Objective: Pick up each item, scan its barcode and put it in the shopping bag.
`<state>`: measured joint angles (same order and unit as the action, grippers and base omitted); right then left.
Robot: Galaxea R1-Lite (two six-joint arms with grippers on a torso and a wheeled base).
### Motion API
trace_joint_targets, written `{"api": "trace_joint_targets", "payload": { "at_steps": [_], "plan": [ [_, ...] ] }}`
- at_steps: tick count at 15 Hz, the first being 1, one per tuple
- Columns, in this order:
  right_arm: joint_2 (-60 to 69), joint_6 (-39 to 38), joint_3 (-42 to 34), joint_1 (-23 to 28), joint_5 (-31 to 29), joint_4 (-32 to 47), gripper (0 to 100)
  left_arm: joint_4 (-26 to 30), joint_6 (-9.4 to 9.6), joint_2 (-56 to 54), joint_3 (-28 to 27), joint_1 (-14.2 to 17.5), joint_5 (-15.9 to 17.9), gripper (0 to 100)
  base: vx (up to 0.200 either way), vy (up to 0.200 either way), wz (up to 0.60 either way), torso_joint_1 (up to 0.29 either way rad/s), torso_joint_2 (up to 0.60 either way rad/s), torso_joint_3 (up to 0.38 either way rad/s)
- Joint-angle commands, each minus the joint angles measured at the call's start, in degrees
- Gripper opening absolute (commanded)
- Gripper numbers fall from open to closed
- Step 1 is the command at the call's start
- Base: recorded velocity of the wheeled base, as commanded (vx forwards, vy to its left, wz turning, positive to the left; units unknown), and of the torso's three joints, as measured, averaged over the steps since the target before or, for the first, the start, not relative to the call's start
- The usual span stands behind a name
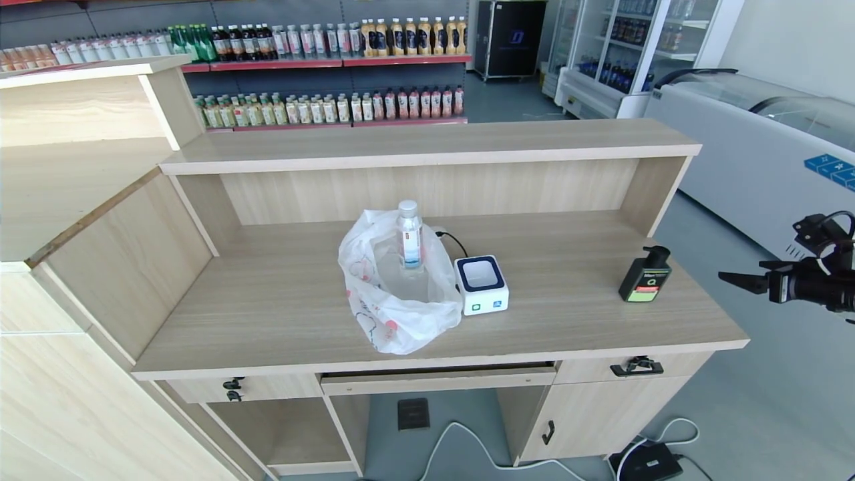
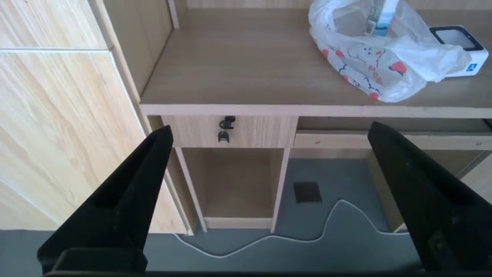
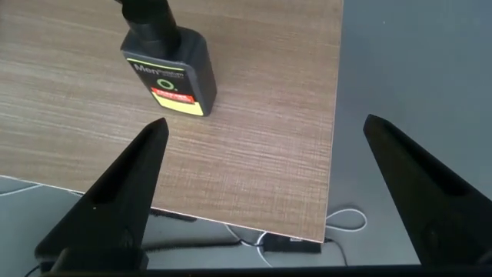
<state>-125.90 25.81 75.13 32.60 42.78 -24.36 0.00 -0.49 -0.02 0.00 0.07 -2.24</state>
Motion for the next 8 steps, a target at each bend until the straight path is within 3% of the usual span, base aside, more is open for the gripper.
{"api": "trace_joint_targets", "payload": {
  "at_steps": [1,8],
  "plan": [
    [-2.86,-0.06,2.04,-1.66,0.03,0.10,100,0.00,-0.04,0.02,0.00,0.01,-0.04,100,0.000,0.000,0.00,0.000,0.00,0.000],
    [-9.97,-1.29,9.77,-6.93,0.11,-0.25,100,0.00,0.05,0.02,0.00,0.01,-0.04,100,0.000,0.000,0.00,0.000,0.00,0.000]
  ]
}}
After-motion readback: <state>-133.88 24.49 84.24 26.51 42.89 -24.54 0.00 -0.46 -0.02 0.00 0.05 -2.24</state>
